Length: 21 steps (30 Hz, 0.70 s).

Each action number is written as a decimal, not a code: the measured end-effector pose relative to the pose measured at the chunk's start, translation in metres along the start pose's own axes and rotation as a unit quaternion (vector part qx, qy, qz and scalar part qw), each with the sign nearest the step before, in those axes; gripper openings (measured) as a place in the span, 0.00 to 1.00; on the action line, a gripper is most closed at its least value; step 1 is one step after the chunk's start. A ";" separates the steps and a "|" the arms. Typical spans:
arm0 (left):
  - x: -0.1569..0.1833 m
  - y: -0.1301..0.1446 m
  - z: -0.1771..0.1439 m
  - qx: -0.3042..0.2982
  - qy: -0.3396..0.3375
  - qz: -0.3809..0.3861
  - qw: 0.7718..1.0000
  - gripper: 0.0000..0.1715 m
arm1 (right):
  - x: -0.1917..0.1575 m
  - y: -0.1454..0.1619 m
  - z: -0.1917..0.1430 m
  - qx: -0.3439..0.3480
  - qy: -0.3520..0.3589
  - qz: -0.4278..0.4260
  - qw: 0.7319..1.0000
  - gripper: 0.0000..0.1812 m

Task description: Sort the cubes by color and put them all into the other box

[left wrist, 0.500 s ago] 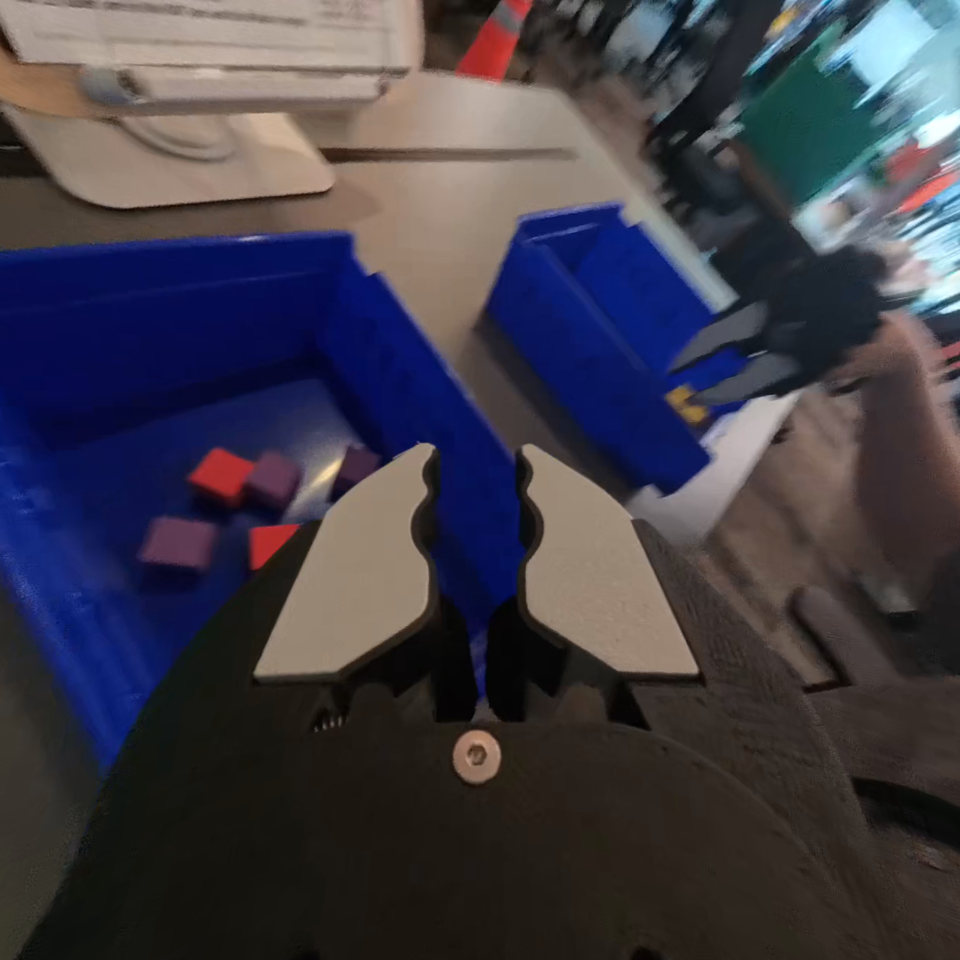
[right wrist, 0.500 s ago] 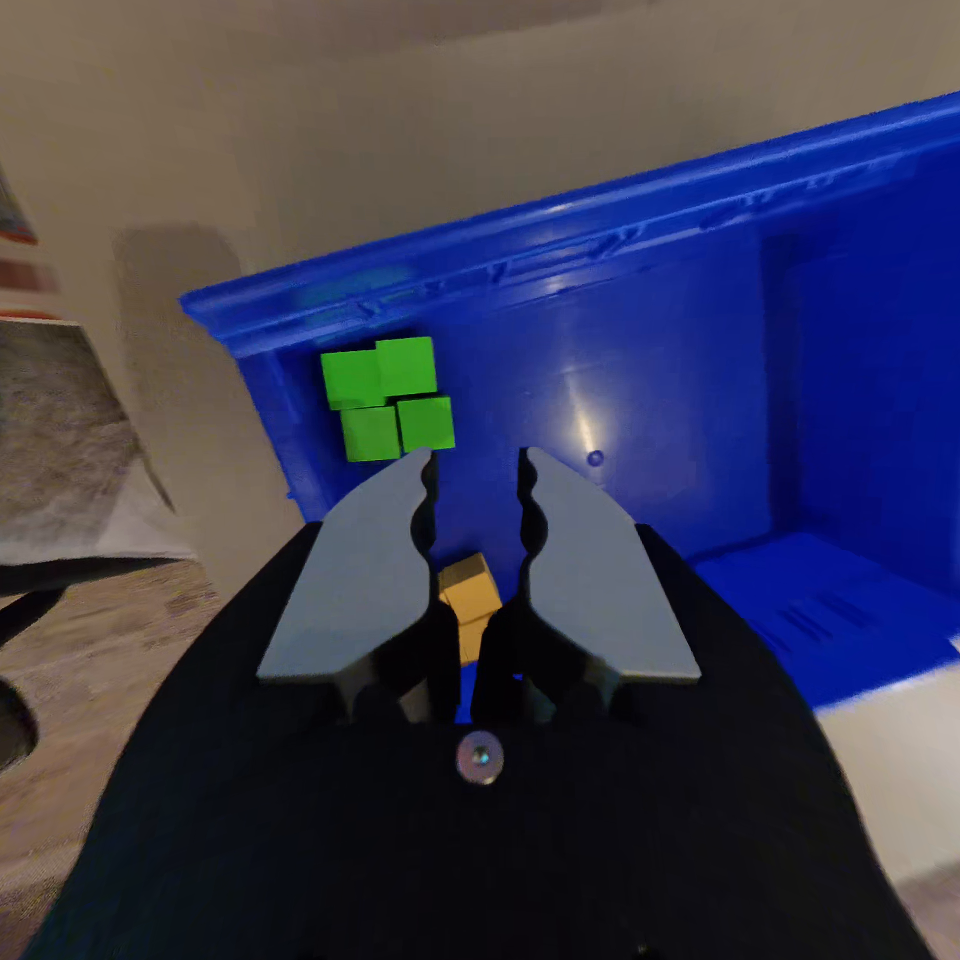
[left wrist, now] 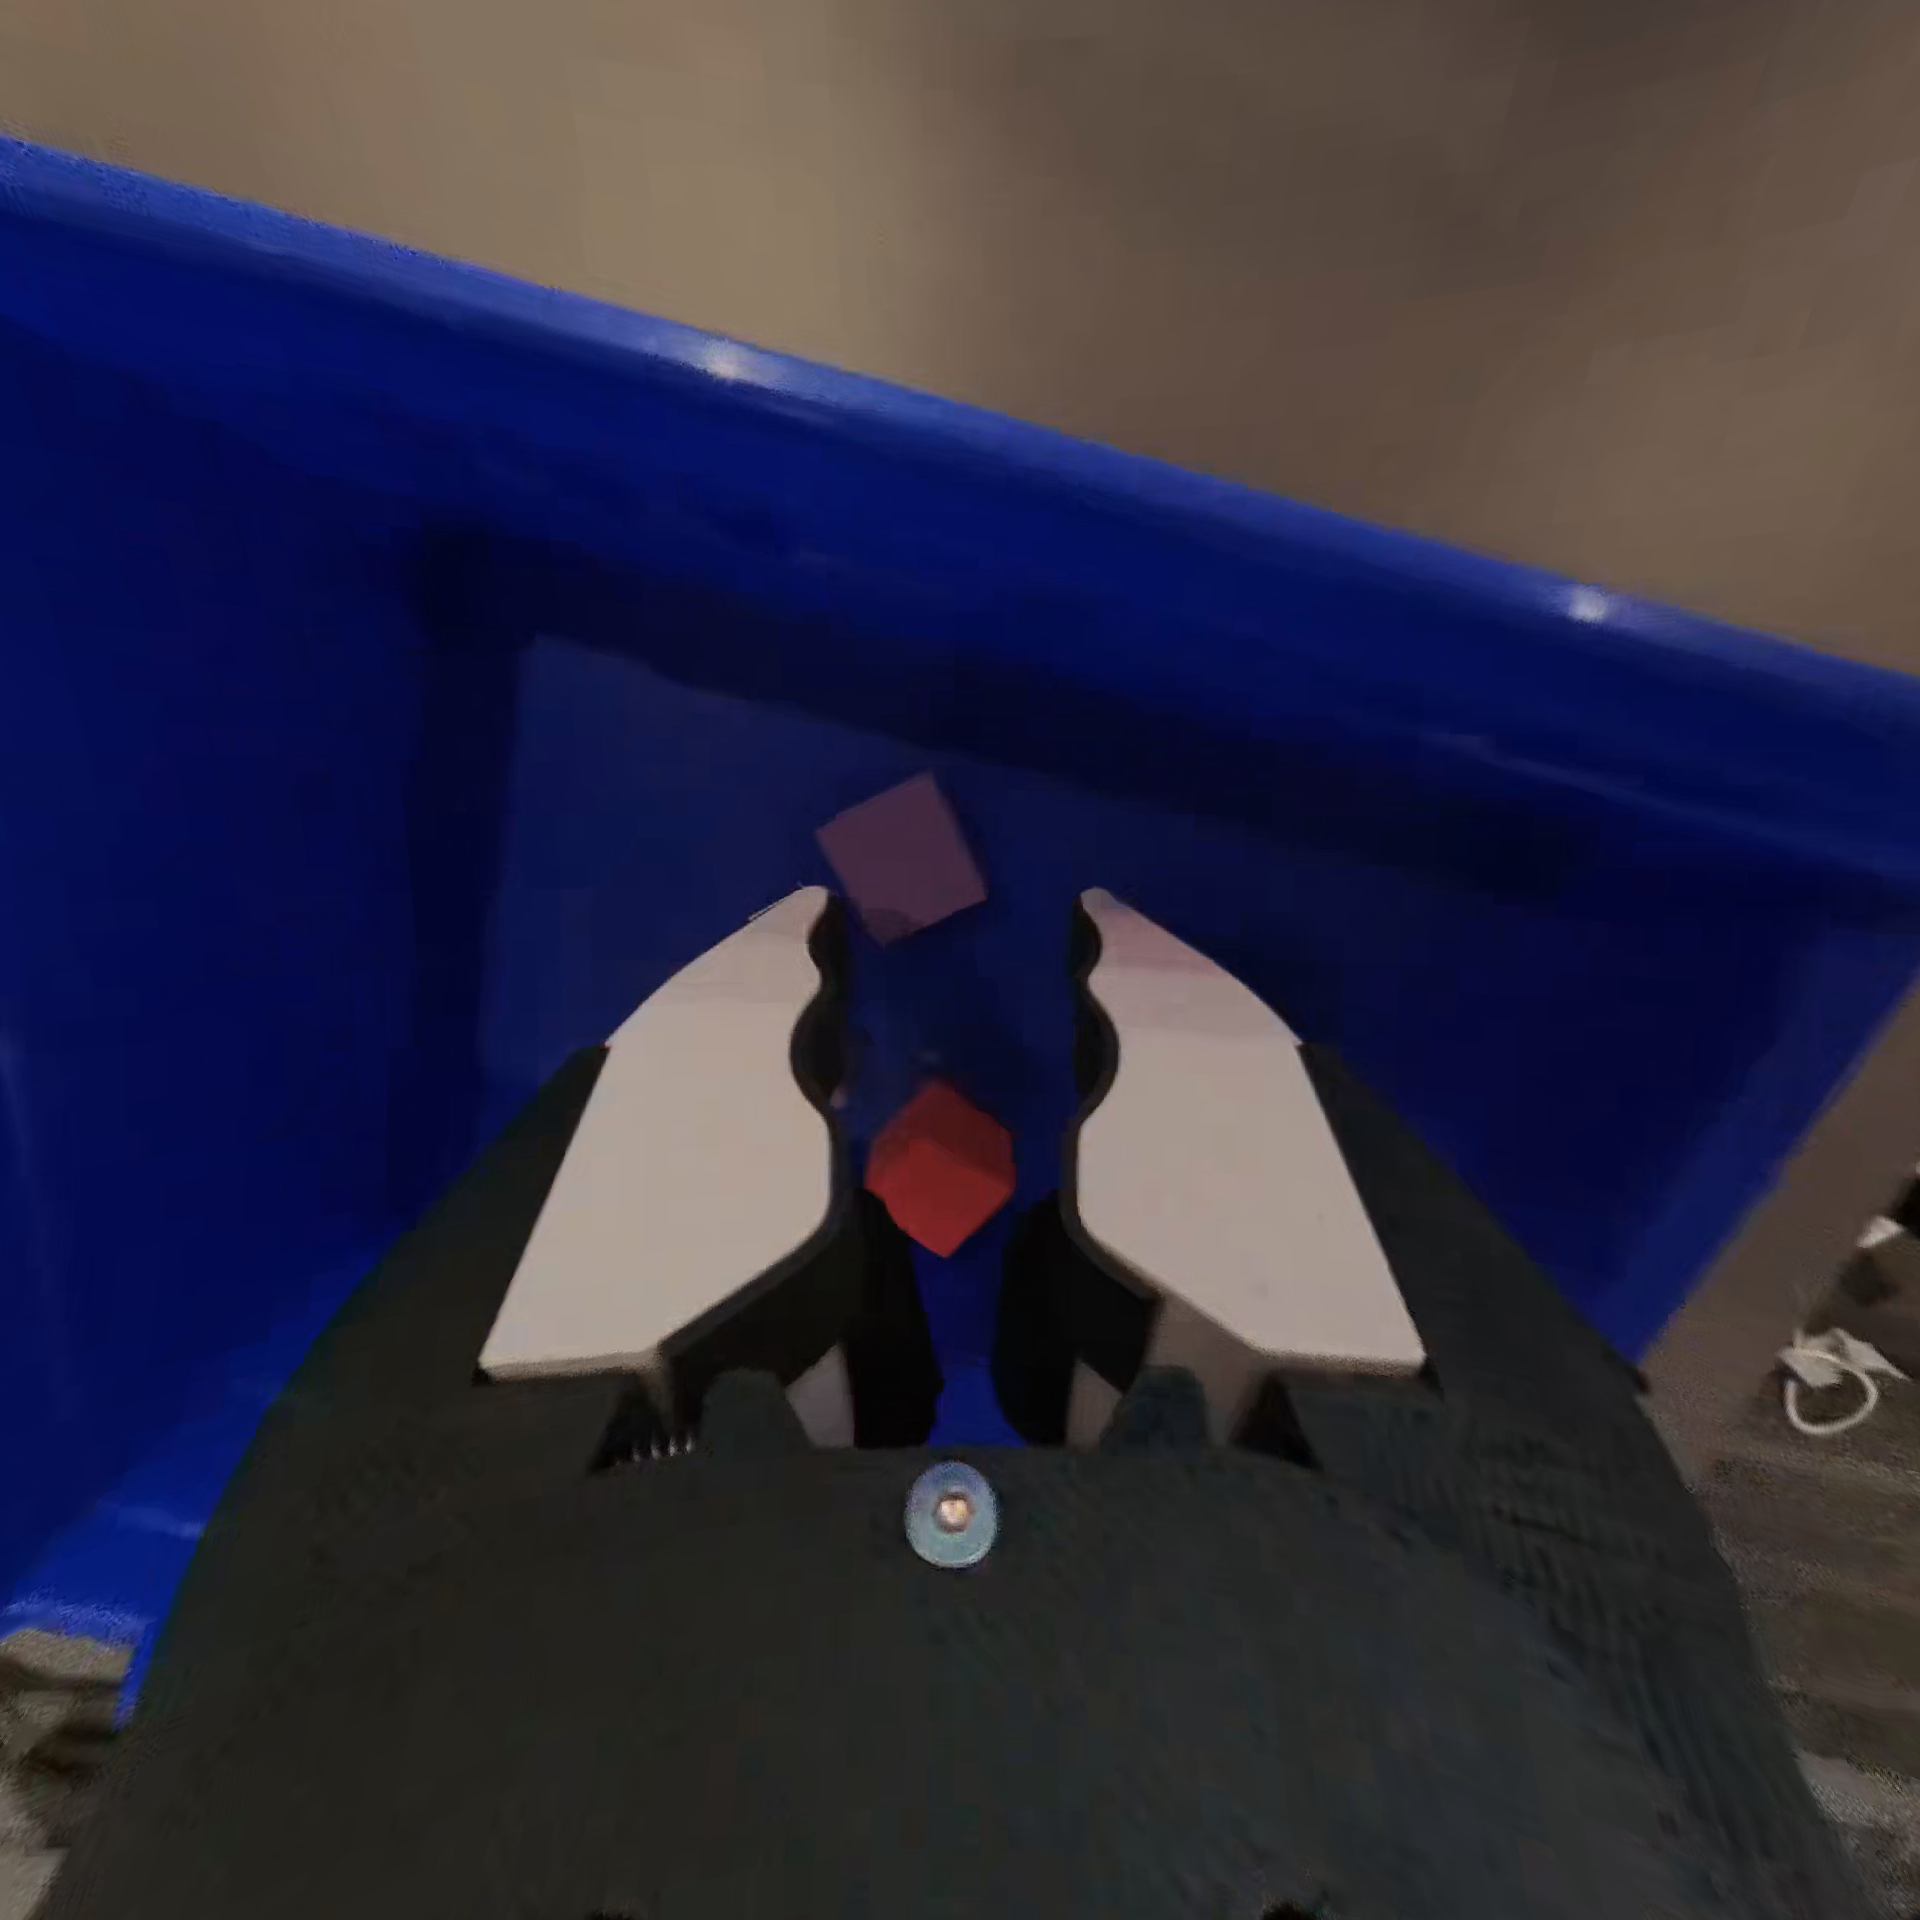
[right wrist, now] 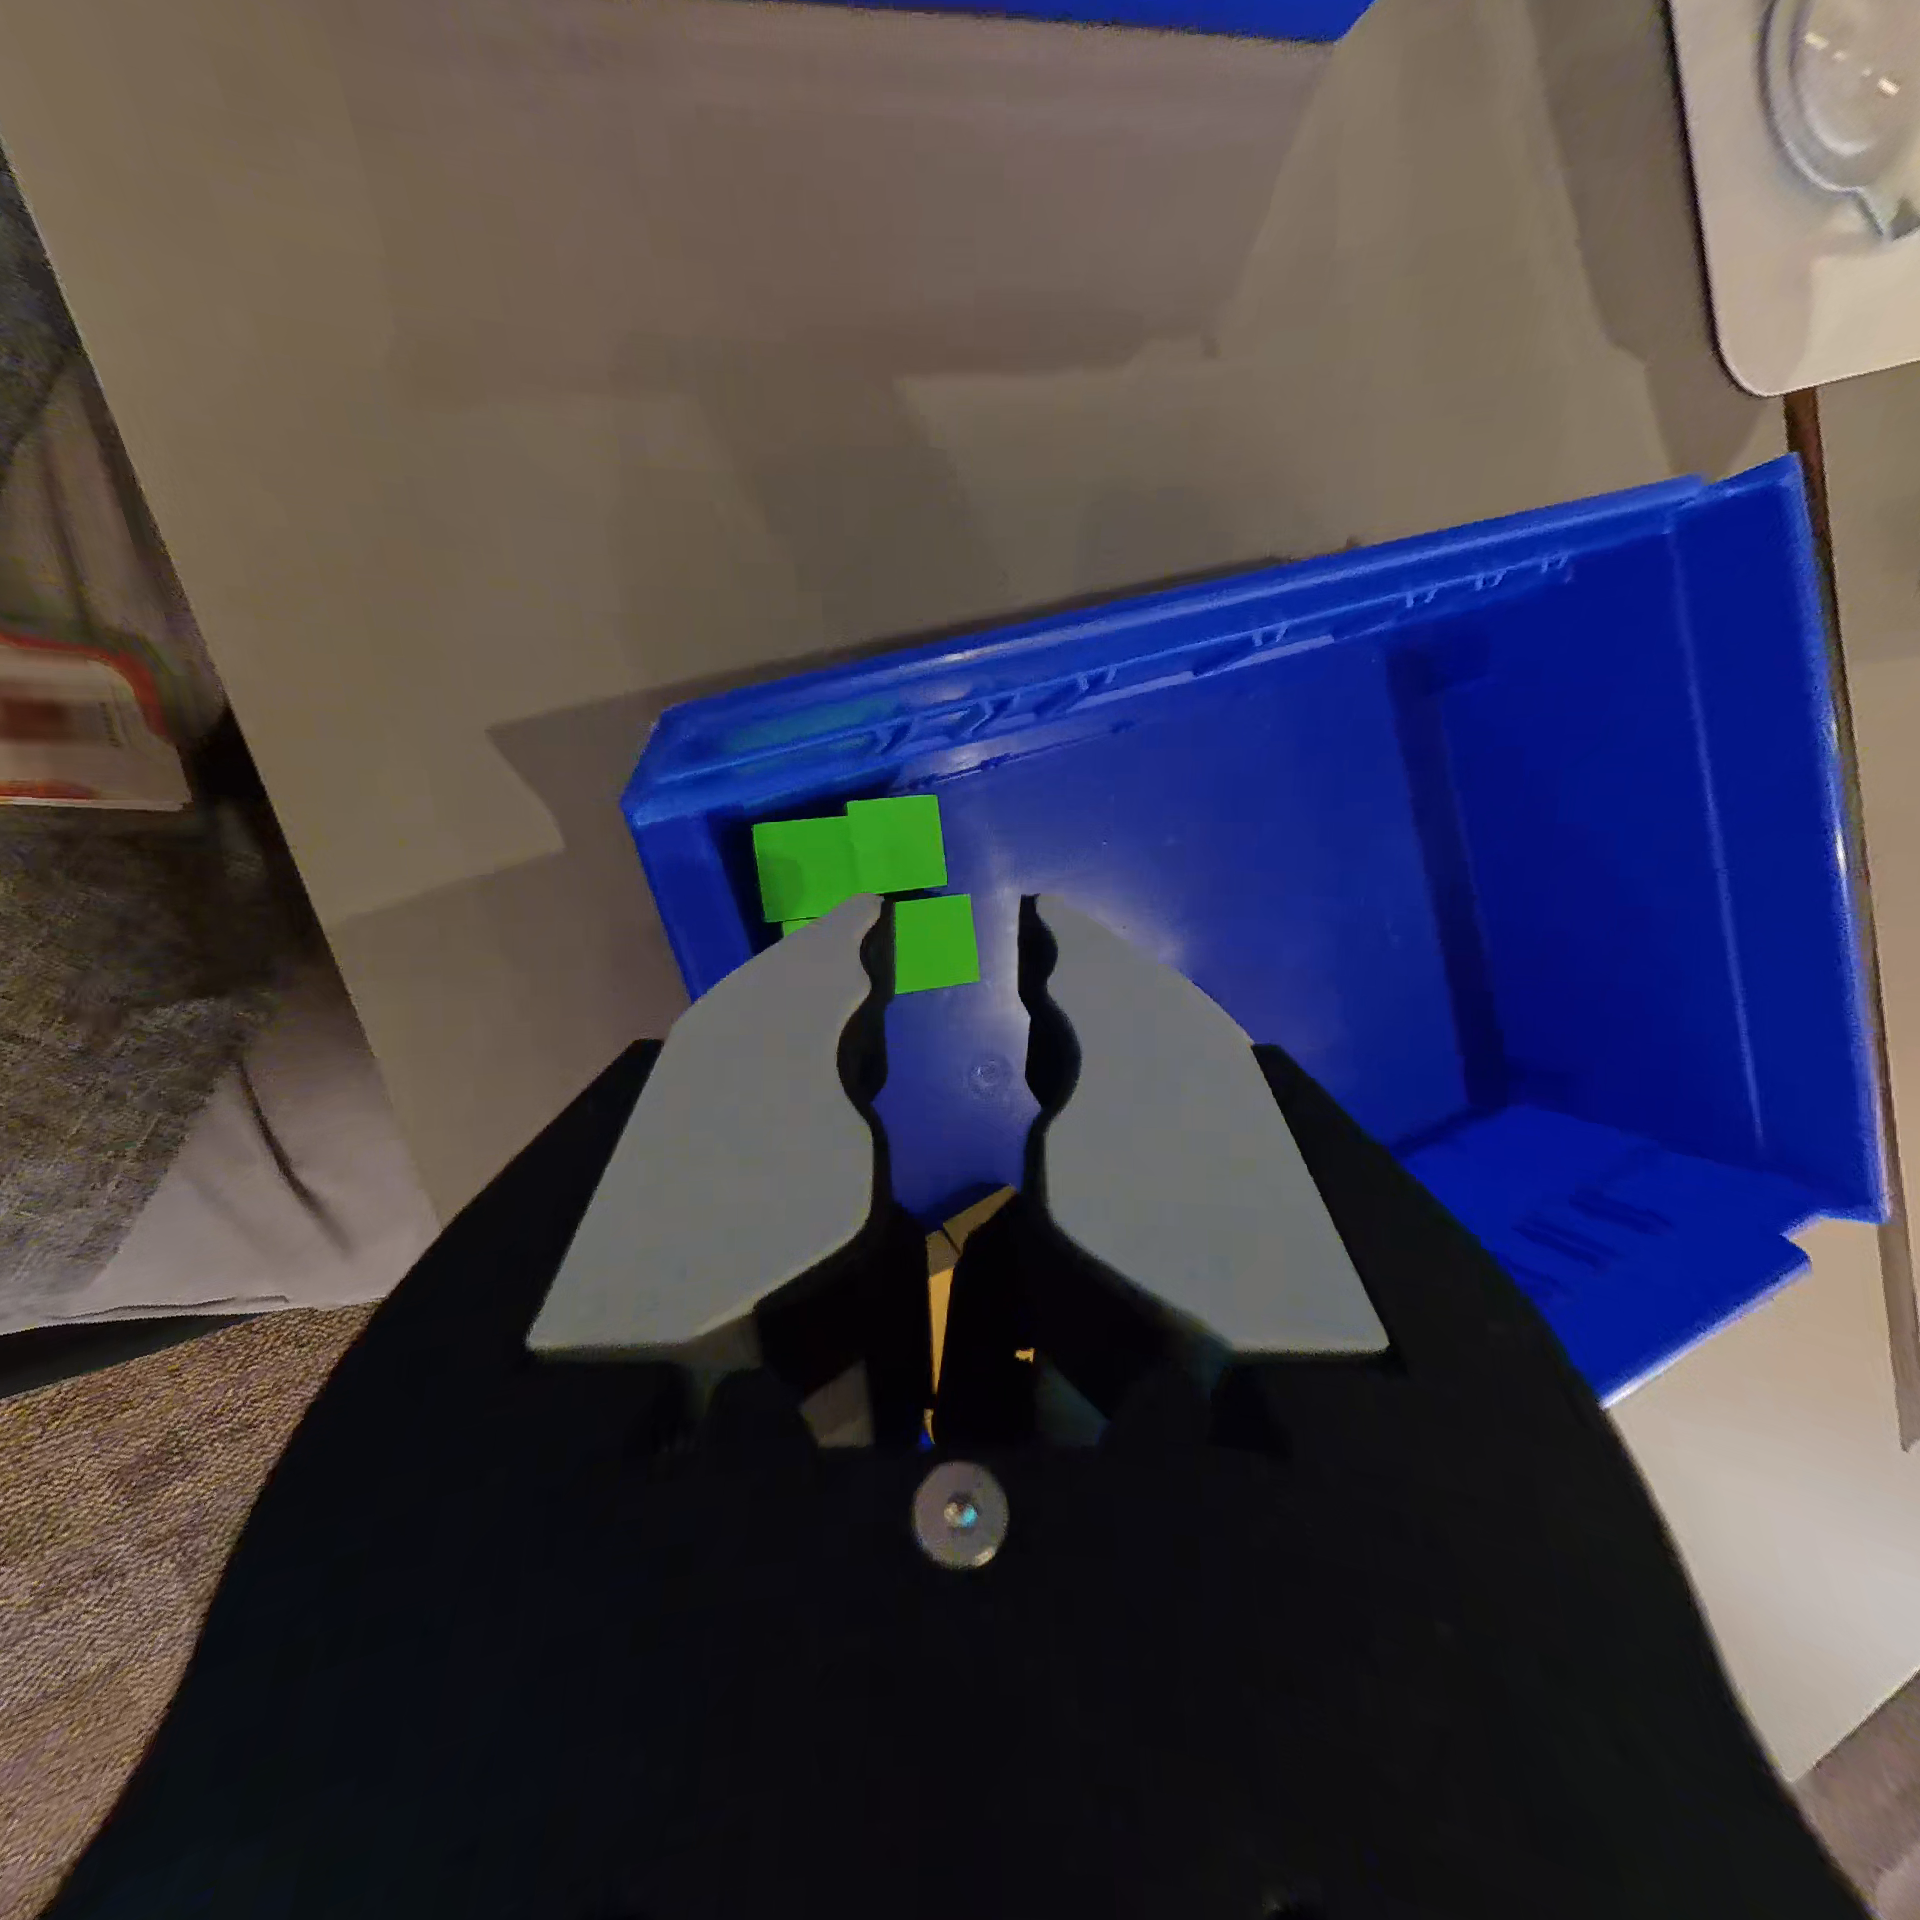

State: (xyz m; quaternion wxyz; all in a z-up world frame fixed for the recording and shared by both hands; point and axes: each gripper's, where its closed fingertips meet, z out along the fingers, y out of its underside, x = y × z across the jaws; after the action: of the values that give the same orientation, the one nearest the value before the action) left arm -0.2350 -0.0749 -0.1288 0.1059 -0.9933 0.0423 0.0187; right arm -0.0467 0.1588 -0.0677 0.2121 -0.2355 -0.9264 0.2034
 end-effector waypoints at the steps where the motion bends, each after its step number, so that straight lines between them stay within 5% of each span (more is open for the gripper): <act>1: -0.005 0.003 0.005 -0.017 -0.005 -0.010 1.000 0.25 | 0.000 0.001 -0.001 -0.001 0.006 -0.002 1.000 0.12; 10: -0.010 0.000 0.030 -0.032 0.025 -0.137 0.990 0.31 | -0.002 -0.003 -0.004 0.004 0.017 -0.017 1.000 0.11; 13: -0.009 -0.001 0.034 -0.037 0.033 -0.162 0.986 0.19 | -0.001 -0.006 -0.002 0.006 0.019 -0.023 1.000 0.10; 17: -0.010 0.003 0.031 -0.039 0.035 -0.205 0.977 0.18 | 0.000 -0.011 -0.003 0.014 0.027 -0.031 0.999 0.10; 21: -0.004 -0.008 0.003 0.065 0.076 -0.298 0.949 0.17 | 0.004 -0.019 -0.005 0.035 0.045 -0.037 0.998 0.10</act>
State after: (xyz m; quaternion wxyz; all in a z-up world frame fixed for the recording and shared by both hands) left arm -0.2381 -0.0661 -0.1295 0.1672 -0.9501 -0.2465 -0.0924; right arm -0.0542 0.1467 -0.0533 0.2694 -0.2027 -0.9161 0.2171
